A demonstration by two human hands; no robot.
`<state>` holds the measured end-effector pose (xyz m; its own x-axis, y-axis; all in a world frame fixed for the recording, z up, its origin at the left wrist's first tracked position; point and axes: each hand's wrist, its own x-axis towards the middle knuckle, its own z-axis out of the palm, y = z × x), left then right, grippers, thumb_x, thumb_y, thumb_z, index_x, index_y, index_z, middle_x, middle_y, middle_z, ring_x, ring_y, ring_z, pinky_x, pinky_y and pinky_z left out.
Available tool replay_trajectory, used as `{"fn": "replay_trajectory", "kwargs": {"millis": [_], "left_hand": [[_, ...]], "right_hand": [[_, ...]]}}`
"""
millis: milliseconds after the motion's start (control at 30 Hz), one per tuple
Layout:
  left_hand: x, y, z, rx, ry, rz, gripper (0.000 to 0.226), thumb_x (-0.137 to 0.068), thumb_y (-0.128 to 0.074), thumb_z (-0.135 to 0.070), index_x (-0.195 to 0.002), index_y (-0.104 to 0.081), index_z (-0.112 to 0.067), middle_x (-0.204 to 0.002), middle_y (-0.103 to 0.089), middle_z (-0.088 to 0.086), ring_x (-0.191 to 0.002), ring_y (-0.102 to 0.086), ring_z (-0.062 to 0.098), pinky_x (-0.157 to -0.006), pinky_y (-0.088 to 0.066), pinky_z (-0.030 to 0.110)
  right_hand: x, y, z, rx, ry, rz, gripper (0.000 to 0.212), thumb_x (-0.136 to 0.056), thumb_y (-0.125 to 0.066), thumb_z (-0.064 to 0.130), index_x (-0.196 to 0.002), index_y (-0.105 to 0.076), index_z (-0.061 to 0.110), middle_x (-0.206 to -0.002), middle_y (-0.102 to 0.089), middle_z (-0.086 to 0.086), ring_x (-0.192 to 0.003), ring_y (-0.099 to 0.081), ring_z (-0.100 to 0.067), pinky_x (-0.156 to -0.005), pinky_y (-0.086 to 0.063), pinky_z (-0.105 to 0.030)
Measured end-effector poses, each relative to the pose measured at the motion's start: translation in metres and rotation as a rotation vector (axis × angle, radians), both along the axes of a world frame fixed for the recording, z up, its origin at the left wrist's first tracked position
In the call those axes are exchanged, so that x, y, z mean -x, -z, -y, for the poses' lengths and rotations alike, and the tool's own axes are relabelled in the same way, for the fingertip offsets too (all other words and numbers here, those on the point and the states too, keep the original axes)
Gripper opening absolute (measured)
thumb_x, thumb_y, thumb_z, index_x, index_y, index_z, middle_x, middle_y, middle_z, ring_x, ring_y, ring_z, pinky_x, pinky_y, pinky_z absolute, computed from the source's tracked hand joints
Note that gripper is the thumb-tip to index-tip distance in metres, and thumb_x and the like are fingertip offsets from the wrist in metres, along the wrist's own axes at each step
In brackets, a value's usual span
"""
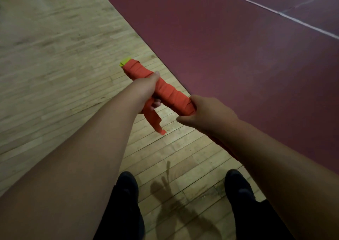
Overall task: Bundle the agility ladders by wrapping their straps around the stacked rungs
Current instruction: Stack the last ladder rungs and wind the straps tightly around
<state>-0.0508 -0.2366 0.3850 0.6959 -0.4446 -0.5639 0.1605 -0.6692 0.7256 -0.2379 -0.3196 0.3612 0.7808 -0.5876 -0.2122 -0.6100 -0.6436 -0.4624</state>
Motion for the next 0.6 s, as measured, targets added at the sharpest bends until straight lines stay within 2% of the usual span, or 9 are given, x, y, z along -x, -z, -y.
{"fn": "replay_trajectory", "kwargs": {"millis": [67,167,267,333,367,400,467,533,600], "left_hand": [[-0.009,-0.004,-0.001,0.109,-0.025,-0.005,0.064,-0.102,-0.050,-0.074,-0.100,-0.068,-0.012,-0.058,-0.064,0.003,-0.044,-0.058,0.015,-0.052,-0.045,0.024],[-0.016,-0.014,0.001,0.315,-0.066,0.052,0.061,-0.100,-0.054,-0.075,-0.089,-0.067,-0.017,-0.057,-0.060,0.000,-0.045,-0.054,0.015,-0.053,-0.042,0.027],[-0.012,-0.023,0.004,0.515,-0.071,0.008,0.059,-0.098,-0.055,-0.078,-0.093,-0.068,-0.020,-0.076,-0.063,0.003,-0.061,-0.056,0.020,-0.056,-0.043,0.031],[-0.007,-0.025,0.005,0.557,-0.034,-0.016,0.062,-0.097,-0.053,-0.081,-0.099,-0.069,-0.021,-0.090,-0.065,0.005,-0.075,-0.058,0.026,-0.059,-0.045,0.033],[-0.005,-0.025,0.007,0.515,-0.017,0.013,0.066,-0.097,-0.050,-0.083,-0.099,-0.070,-0.019,-0.090,-0.067,0.006,-0.075,-0.060,0.026,-0.061,-0.047,0.034],[-0.003,-0.024,0.007,0.437,-0.002,0.054,0.073,-0.098,-0.044,-0.085,-0.098,-0.070,-0.017,-0.084,-0.070,0.007,-0.069,-0.064,0.026,-0.060,-0.050,0.033],[0.002,-0.020,0.007,0.255,0.046,0.052,0.090,-0.096,-0.029,-0.091,-0.102,-0.070,-0.011,-0.072,-0.072,0.011,-0.057,-0.068,0.024,-0.054,-0.054,0.030],[0.009,-0.012,0.006,0.139,0.119,-0.049,0.100,-0.091,-0.029,-0.096,-0.102,-0.070,-0.005,-0.069,-0.070,0.012,-0.053,-0.066,0.023,-0.050,-0.052,0.028],[0.014,-0.005,0.006,0.082,0.125,-0.023,0.090,-0.096,-0.037,-0.090,-0.094,-0.070,-0.007,-0.066,-0.069,0.008,-0.050,-0.063,0.018,-0.053,-0.051,0.026]], "right_hand": [[0.001,-0.015,0.003,-0.140,0.049,0.048,0.050,-0.087,-0.069,0.075,-0.113,-0.061,0.032,-0.090,-0.072,0.005,-0.078,-0.072,-0.014,-0.075,-0.061,-0.038],[0.007,-0.043,0.014,-0.660,0.147,0.064,0.050,-0.094,-0.058,0.075,-0.117,-0.066,0.031,-0.091,-0.082,0.003,-0.079,-0.079,-0.013,-0.070,-0.061,-0.034],[0.016,-0.046,0.023,-1.206,0.090,0.186,0.055,-0.103,-0.057,0.054,-0.138,-0.061,0.012,-0.093,-0.076,-0.005,-0.074,-0.073,-0.019,-0.068,-0.060,-0.034],[0.018,-0.040,0.024,-1.394,0.018,0.168,0.059,-0.100,-0.061,0.048,-0.145,-0.058,0.011,-0.088,-0.067,-0.008,-0.075,-0.066,-0.024,-0.079,-0.059,-0.046],[0.017,-0.036,0.025,-1.376,0.004,0.139,0.055,-0.099,-0.065,0.046,-0.143,-0.059,0.015,-0.088,-0.065,-0.009,-0.073,-0.065,-0.025,-0.080,-0.059,-0.049],[0.015,-0.034,0.023,-1.272,0.035,0.112,0.049,-0.097,-0.069,0.045,-0.137,-0.061,0.018,-0.089,-0.065,-0.010,-0.071,-0.066,-0.025,-0.078,-0.060,-0.049],[0.007,-0.026,0.017,-0.858,0.125,0.064,0.044,-0.095,-0.076,0.045,-0.126,-0.061,0.019,-0.094,-0.072,-0.011,-0.069,-0.073,-0.024,-0.068,-0.063,-0.041],[0.002,-0.013,0.010,-0.403,0.103,0.027,0.045,-0.093,-0.078,0.049,-0.123,-0.060,0.021,-0.095,-0.073,-0.008,-0.070,-0.075,-0.022,-0.066,-0.065,-0.038],[0.000,-0.005,0.006,-0.202,0.066,0.033,0.049,-0.090,-0.078,0.055,-0.124,-0.060,0.024,-0.093,-0.070,-0.003,-0.069,-0.072,-0.019,-0.067,-0.066,-0.038]]}}
